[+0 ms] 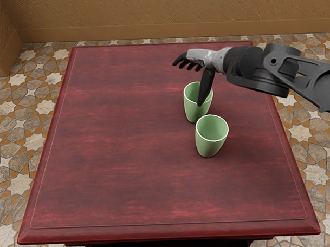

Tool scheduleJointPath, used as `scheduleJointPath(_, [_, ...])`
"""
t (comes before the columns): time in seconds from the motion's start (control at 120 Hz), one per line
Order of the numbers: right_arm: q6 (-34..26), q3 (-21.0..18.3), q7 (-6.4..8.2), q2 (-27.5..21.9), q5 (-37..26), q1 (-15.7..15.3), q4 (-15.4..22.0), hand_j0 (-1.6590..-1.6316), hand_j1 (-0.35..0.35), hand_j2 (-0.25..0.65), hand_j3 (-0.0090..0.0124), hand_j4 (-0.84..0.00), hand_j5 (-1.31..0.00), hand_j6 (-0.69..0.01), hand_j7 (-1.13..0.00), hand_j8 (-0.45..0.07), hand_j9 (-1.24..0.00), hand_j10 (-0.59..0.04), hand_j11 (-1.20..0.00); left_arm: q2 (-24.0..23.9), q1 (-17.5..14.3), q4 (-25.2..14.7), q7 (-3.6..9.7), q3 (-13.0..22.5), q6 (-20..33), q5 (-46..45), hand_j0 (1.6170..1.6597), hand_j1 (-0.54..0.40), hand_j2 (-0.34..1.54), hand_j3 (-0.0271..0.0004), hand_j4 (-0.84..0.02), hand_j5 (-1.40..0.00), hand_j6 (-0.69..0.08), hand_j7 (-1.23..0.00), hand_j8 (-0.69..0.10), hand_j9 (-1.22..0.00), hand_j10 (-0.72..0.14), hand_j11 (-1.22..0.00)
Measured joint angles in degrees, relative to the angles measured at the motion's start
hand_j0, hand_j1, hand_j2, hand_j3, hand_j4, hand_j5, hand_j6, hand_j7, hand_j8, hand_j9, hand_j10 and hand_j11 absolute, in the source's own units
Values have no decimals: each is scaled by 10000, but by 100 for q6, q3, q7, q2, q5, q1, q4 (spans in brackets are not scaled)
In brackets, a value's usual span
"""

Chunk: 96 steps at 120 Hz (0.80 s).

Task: Pick up cup and place in cup with right hand

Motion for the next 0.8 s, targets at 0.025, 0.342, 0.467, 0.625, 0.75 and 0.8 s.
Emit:
scheduleJointPath(0.025, [-6, -11, 0, 9, -4, -4, 1, -16581, -1123, -384, 0, -2002, -2578, -2013, -2574, -2005, -2576, -1996, -2576, 0, 0, 0, 0, 0, 0, 0, 16581, 3491, 1, 0, -4, -1, -5, -1, -4, 0, -3, 0])
scheduleJointPath(0.342, [-268, -249, 0, 50, -33, -40, 13, -16581, -921, -416, 0, -2171, -2798, -2183, -2794, -2175, -2796, -2166, -2796, 0, 0, 0, 0, 0, 0, 0, 16581, 3491, 1, 0, -4, -1, -5, -1, -4, 0, -3, 0])
scheduleJointPath(0.467, [-395, -349, 0, 63, -36, -76, 11, -16581, -805, -434, 0, -2268, -2924, -2280, -2920, -2272, -2923, -2263, -2922, 0, 0, 0, 0, 0, 0, 0, 16581, 3491, 1, 0, -4, -1, -5, -1, -4, 0, -3, 0])
scheduleJointPath(0.625, [-561, -477, 0, 105, -39, -92, 7, -16581, -530, -480, 0, -2498, -3222, -2509, -3218, -2501, -3221, -2492, -3220, 0, 0, 0, 0, 0, 0, 0, 16581, 3491, 1, 0, -4, -1, -5, -1, -4, 0, -3, 0])
scheduleJointPath(0.75, [-704, -516, 0, 145, -101, -163, -1, -16581, -348, -509, 0, -2649, -3419, -2660, -3415, -2652, -3418, -2644, -3417, 0, 0, 0, 0, 0, 0, 0, 16581, 3491, 1, 0, -4, -1, -5, -1, -4, 0, -3, 0])
scheduleJointPath(0.8, [-735, -522, 0, 152, -122, -192, -9, -16581, -279, -521, 0, -2707, -3494, -2718, -3491, -2710, -3493, -2702, -3493, 0, 0, 0, 0, 0, 0, 0, 16581, 3491, 1, 0, -4, -1, -5, -1, -4, 0, -3, 0])
